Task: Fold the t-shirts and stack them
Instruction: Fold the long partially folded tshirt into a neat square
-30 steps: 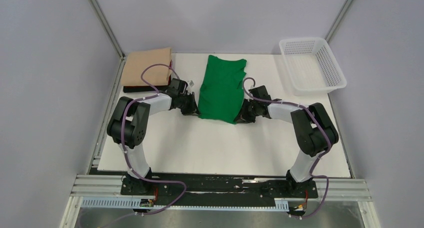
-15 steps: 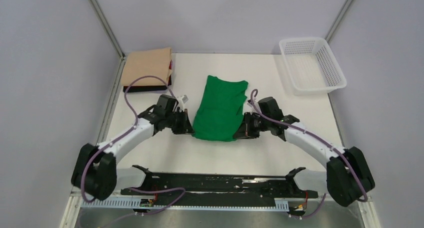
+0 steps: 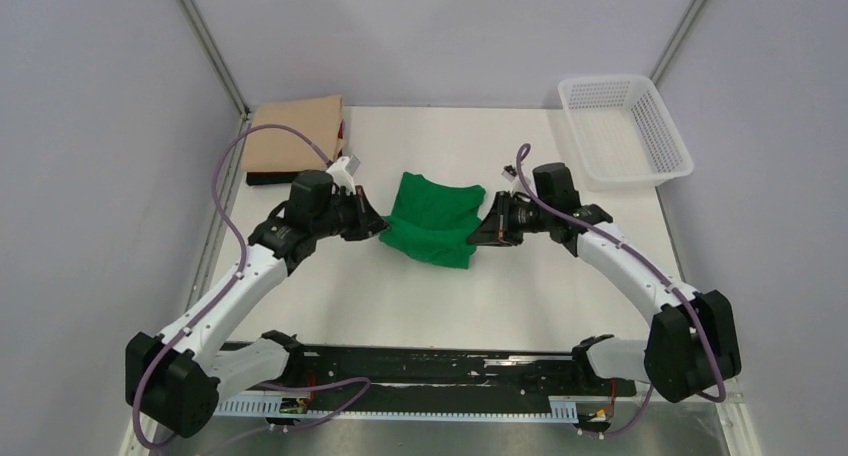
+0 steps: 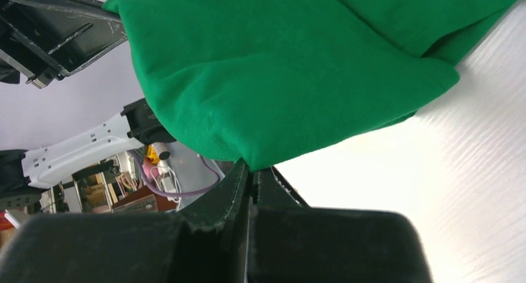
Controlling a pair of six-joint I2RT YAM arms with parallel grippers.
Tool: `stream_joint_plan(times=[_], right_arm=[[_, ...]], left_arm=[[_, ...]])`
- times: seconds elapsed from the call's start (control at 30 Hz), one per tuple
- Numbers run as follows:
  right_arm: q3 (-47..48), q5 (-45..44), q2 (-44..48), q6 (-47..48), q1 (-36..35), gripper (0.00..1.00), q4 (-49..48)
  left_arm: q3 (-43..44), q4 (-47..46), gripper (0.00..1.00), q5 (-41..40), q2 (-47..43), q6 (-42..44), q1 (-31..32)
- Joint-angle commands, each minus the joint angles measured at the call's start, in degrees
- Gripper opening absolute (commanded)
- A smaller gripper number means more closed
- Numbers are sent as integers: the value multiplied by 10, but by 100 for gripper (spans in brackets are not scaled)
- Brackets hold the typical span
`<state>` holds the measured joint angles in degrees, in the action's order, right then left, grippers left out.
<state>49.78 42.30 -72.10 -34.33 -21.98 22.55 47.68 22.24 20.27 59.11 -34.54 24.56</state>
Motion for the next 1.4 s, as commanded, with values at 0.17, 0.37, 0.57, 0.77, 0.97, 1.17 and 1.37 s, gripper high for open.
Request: stream_joint_plan(times=[0.17,0.37,0.57,0.77,0.97,1.17,1.37], right_arm=[[88,27,-105,8,44,0,-58],[124,13,-168,14,79,0,-62],[173,-12,-239,21,106,0,-65],[212,-41,-300,17,117,0,-80],[246,-70,-353,21,124,9,-89],[303,-99,-364,23,126,54,-95],[256,-79,-296,34,110,100,-95]], left_arm=[[109,-91,0,-96,132,-3,-17],[160,-101,0,-138,208,10,-29],[219,-113,0,-166,294,27,-39],[289,-110,0,-154,403,32,-45],[366,-97,11,-134,516,37,-47],[433,-96,87,-140,558,39,-47],[399,-119,100,-63,503,35,-43]])
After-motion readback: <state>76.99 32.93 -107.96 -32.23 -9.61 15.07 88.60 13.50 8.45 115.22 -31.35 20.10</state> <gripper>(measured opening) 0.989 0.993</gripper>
